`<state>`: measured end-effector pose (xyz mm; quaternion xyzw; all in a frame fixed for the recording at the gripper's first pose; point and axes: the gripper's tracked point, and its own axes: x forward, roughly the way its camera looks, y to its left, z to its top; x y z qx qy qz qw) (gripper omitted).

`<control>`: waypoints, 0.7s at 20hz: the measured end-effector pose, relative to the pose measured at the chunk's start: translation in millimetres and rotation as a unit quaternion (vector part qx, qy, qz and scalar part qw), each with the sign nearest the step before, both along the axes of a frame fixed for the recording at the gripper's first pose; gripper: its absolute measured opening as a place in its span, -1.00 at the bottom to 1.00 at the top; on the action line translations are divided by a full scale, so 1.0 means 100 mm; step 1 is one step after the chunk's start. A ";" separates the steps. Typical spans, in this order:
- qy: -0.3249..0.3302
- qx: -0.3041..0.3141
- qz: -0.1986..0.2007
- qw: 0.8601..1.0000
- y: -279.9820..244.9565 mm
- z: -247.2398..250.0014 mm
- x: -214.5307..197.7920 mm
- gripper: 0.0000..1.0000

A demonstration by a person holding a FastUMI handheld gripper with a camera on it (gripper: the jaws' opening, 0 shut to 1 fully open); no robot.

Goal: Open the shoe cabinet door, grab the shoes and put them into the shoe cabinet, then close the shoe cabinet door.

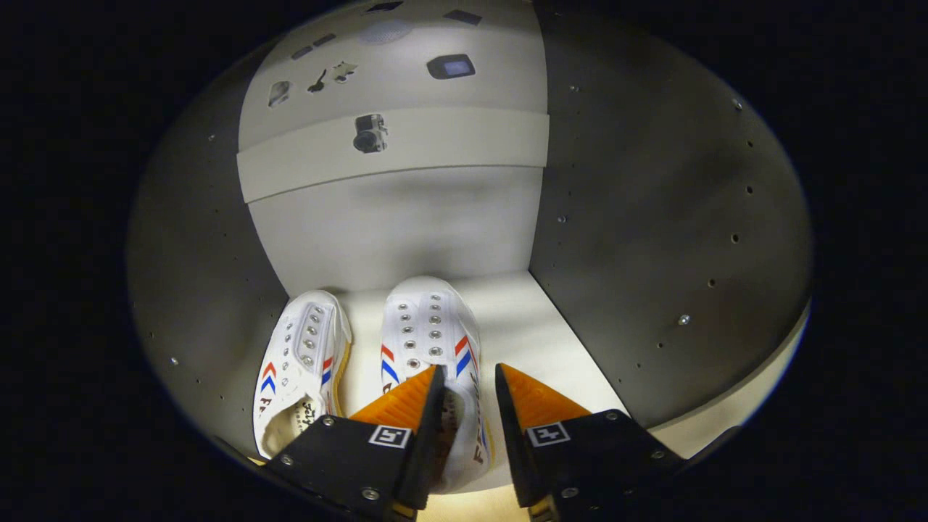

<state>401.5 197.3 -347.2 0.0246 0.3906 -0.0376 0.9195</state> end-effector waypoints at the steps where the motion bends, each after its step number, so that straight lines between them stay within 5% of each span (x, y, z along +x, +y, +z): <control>1: -0.013 -0.001 0.003 1.000 0.00 0.10 -0.03 -0.04; 6: -0.070 -0.008 0.065 0.995 0.14 0.64 -0.50 0.23; 14: -0.152 -0.010 0.134 0.979 0.03 1.42 -1.61 0.38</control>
